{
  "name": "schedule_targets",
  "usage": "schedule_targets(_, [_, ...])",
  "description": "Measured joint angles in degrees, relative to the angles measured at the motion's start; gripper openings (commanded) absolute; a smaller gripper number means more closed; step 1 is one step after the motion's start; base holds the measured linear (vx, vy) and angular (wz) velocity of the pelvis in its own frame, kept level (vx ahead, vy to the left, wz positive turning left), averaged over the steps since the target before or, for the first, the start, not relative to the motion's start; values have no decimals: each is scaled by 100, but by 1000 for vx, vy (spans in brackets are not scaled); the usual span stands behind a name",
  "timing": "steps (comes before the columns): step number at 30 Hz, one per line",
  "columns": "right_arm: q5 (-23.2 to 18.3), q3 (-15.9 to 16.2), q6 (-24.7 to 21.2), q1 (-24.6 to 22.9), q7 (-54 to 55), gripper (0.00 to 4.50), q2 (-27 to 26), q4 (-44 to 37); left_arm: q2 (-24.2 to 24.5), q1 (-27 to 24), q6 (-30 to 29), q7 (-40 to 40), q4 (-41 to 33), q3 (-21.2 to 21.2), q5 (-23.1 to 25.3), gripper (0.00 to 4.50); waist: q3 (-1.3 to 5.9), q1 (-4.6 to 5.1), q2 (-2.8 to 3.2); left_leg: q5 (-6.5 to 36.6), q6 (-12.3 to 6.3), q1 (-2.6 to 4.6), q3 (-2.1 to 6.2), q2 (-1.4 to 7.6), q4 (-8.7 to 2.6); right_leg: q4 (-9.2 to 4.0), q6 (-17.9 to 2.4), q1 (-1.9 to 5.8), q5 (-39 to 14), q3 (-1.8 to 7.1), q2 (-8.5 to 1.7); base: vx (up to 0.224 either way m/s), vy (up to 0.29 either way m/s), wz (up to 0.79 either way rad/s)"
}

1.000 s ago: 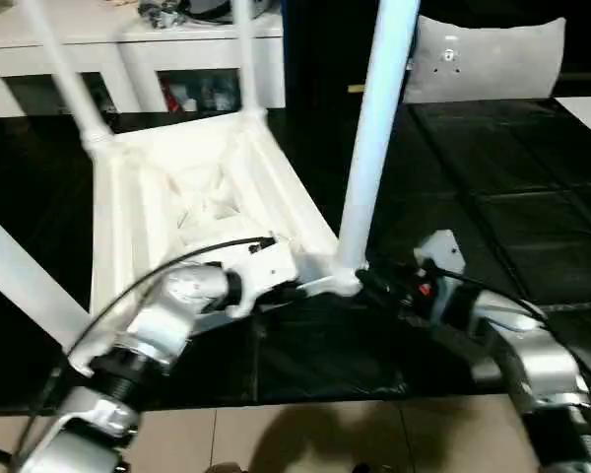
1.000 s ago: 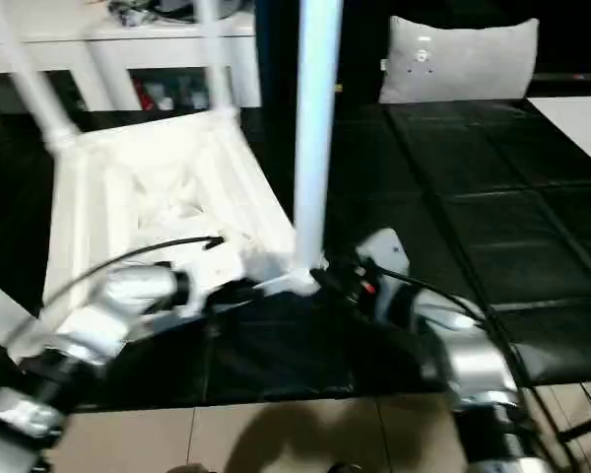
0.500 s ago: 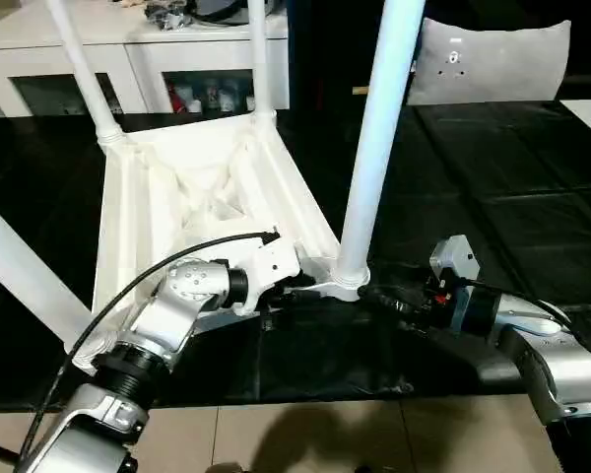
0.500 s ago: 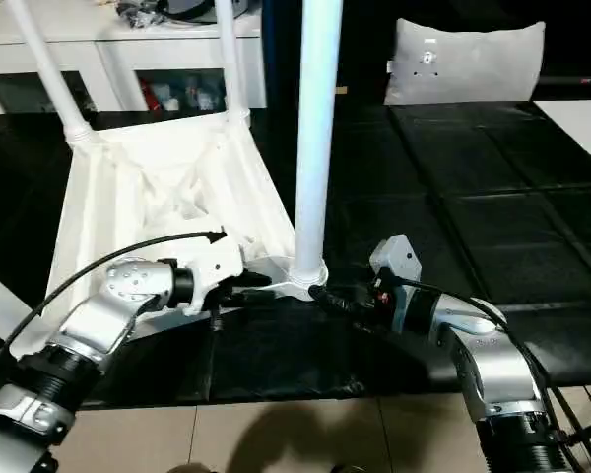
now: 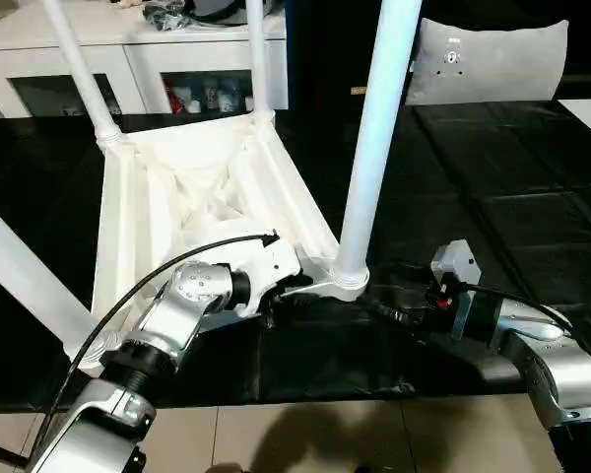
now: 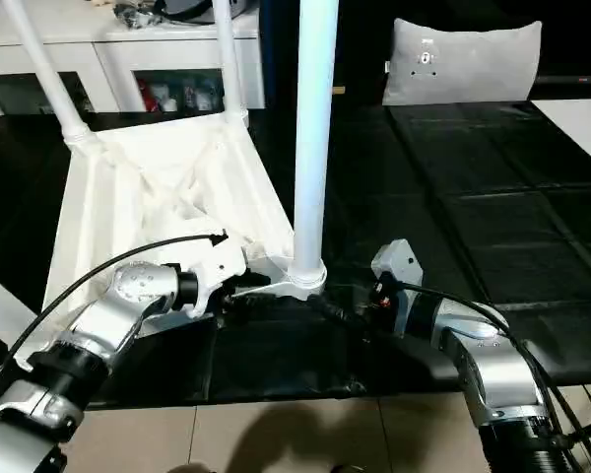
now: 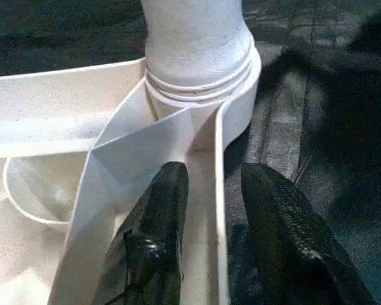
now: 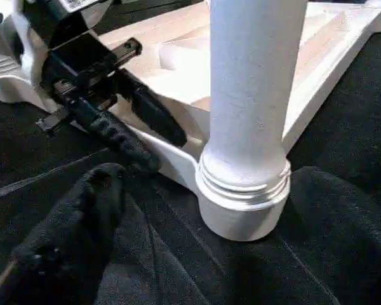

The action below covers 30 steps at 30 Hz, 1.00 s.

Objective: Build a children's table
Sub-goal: Rotate leg to tighten

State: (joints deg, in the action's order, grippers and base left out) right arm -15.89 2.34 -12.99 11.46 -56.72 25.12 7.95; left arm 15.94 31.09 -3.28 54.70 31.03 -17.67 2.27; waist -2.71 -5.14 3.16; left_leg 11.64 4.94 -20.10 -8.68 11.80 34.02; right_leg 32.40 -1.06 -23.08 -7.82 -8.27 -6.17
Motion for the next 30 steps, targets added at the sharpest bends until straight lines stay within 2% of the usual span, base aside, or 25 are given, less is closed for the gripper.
schedule_targets(1, [0, 10, 0, -6, -1, 450, 5, 0, -13, 3, 1, 0, 24, 21, -21, 128, 0, 0, 0, 0, 0, 1, 0, 0, 0, 0, 0, 1, 0, 0, 0, 0, 0, 0])
schedule_targets(5, [1, 31, 6, -10, -12, 450, 11, 0, -56, 5, 77, -12, 115, 93, -44, 118, 1, 1, 2, 0, 0, 2, 0, 0, 1, 0, 0, 2, 0, -1, 0, 0, 0, 0])
schedule_targets(6, [1, 31, 8, -10, -14, 450, 11, 0, -58, 6, 99, -20, 130, 100, -45, 90, 1, 0, 2, 0, 0, 2, 0, 0, 1, 0, 0, 2, 0, -1, 0, 0, 0, 0])
schedule_targets(16, [5, 45, 114, -10, -90, 450, 48, 0, -5, 14, 211, 19, 152, 2, 11, 2, 3, 4, 2, -1, -1, 5, 0, 0, 2, 0, 1, 4, 0, -1, 0, 0, 0, 0])
schedule_targets(27, [39, 47, 136, -8, -115, 450, 103, 14, 139, 136, 248, 54, 120, -222, 235, 2, 16, 24, 5, -1, -1, 9, 1, 3, 4, 0, 1, 8, 0, -7, 0, 0, 0, 0])
schedule_targets(28, [39, 47, 136, -8, -118, 450, 103, 14, 139, 142, 227, 49, 120, -221, 235, 43, 16, 25, 5, -1, -1, 10, 1, 3, 4, 0, 1, 8, 0, -7, 0, 0, 0, 0])
schedule_targets(30, [39, 49, 136, -8, -130, 450, 104, 14, 141, 153, 197, 30, 127, -232, 255, 54, 17, 28, 6, -1, -1, 10, 1, 3, 5, 0, 1, 8, 0, -8, 0, 0, 0, 0])
